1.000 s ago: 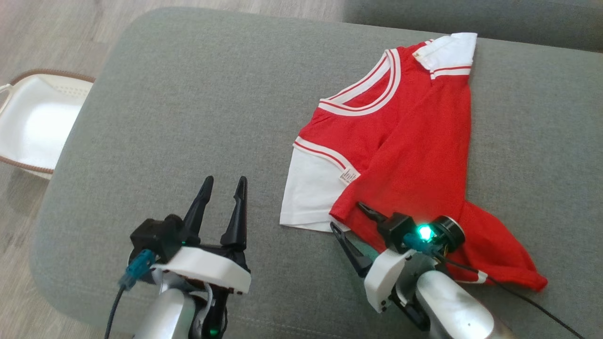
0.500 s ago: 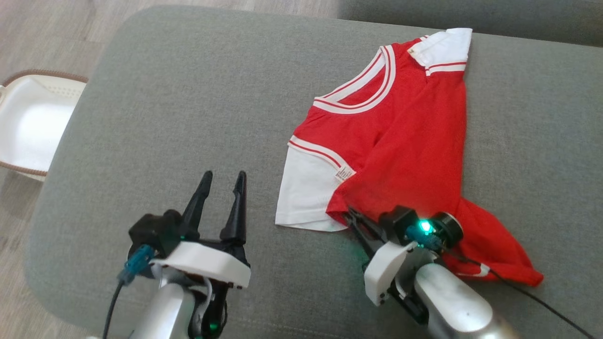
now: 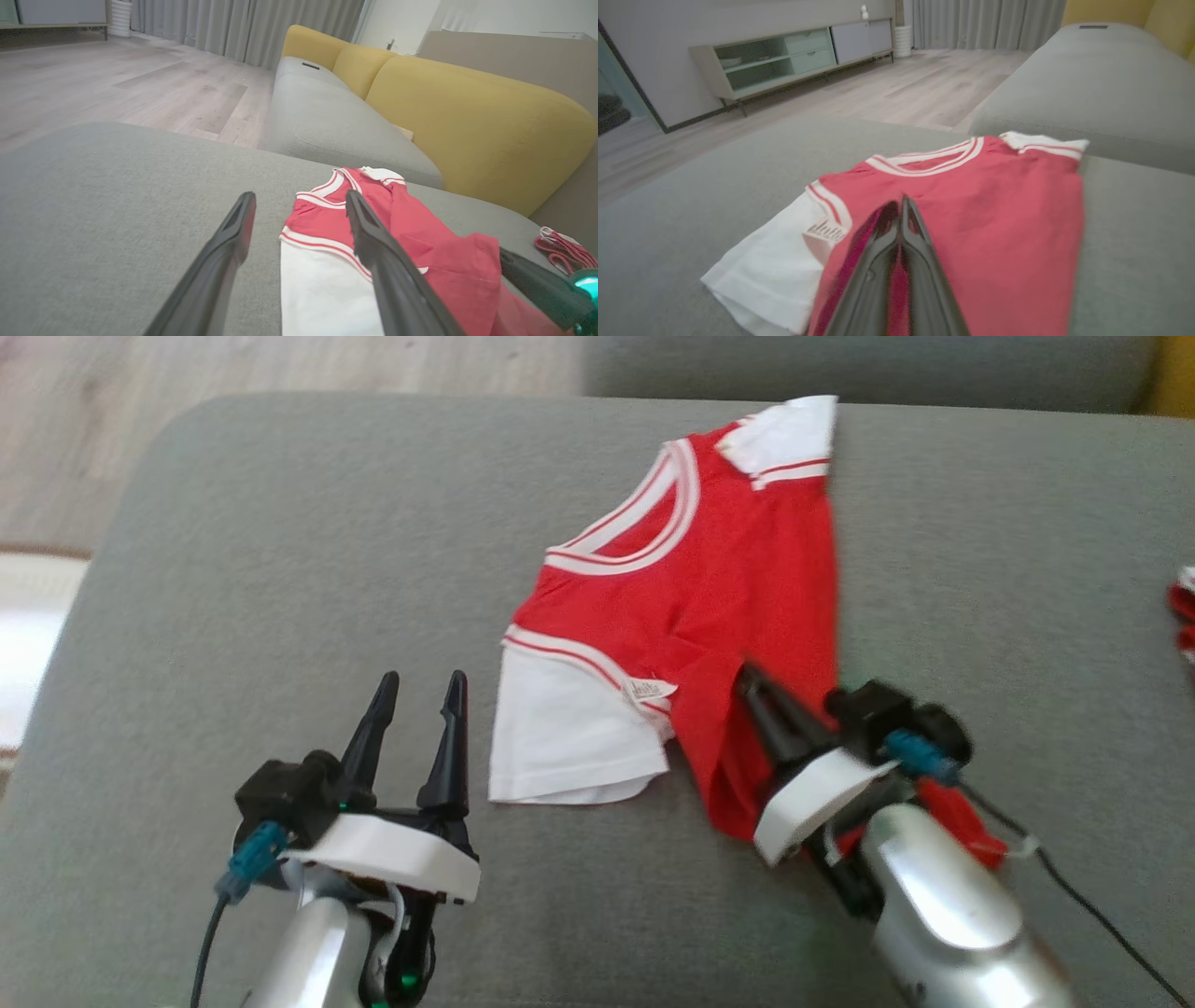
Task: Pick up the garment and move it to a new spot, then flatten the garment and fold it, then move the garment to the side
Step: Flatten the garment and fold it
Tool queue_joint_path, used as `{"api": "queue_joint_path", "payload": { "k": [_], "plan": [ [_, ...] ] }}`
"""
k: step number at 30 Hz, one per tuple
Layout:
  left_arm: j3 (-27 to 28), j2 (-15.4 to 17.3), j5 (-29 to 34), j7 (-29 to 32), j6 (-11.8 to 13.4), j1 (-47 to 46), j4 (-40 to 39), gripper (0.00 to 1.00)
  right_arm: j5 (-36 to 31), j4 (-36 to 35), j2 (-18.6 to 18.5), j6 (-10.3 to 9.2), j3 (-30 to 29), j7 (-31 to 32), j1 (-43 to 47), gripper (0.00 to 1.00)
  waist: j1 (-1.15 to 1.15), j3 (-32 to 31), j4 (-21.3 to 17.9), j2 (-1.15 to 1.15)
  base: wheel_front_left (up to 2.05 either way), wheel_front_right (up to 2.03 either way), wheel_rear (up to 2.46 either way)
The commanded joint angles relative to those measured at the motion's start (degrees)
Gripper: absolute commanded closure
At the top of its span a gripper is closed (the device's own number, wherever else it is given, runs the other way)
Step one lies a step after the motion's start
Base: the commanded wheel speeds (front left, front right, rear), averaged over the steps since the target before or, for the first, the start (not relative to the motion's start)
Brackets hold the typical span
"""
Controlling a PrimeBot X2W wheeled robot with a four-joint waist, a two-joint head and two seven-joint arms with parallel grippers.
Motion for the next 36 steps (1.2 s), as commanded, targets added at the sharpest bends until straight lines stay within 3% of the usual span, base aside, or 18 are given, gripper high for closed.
{"api": "queue_joint_path", "payload": {
  "k": [1,9,14,17,28,36],
  "plan": [
    [2.4,0.3,0.7,-0.4,-0.2,-0.9,-2.0,0.00,-0.7,-2.8,0.8,0.39,-0.9,-0.9,-1.6,1.00,0.00,-1.0,-2.0,0.00,0.00,0.00,0.00],
    [2.7,0.3,0.9,-0.4,-0.2,-0.2,-2.5,0.00,-1.4,-14.6,-4.2,0.39,-12.3,2.5,0.6,1.00,0.00,-2.4,-6.3,0.00,0.00,0.00,0.00],
    [2.3,0.3,1.0,-0.4,-0.4,-0.4,-2.7,0.00,-1.5,-21.2,-10.0,0.39,-20.4,7.4,2.0,1.00,0.00,-1.8,-7.0,0.00,0.00,0.00,0.00],
    [2.2,0.3,1.2,-0.4,-0.5,-0.6,-2.7,0.00,-1.4,-21.9,-12.1,0.39,-22.2,8.8,1.4,1.00,0.00,-1.3,-7.0,0.00,0.00,0.00,0.00],
    [0.6,0.3,1.5,-0.4,-1.6,-3.4,-2.3,0.00,-3.6,-11.8,-22.5,0.39,-25.5,12.0,-12.1,1.00,0.00,3.4,-2.3,0.00,0.00,0.00,0.00],
    [0.0,0.3,0.6,-0.4,-1.2,-4.8,-2.2,0.00,-8.1,-2.0,-26.5,0.39,-24.4,11.6,-23.7,1.00,0.00,5.9,2.1,0.00,0.00,0.00,0.00]
  ]
}}
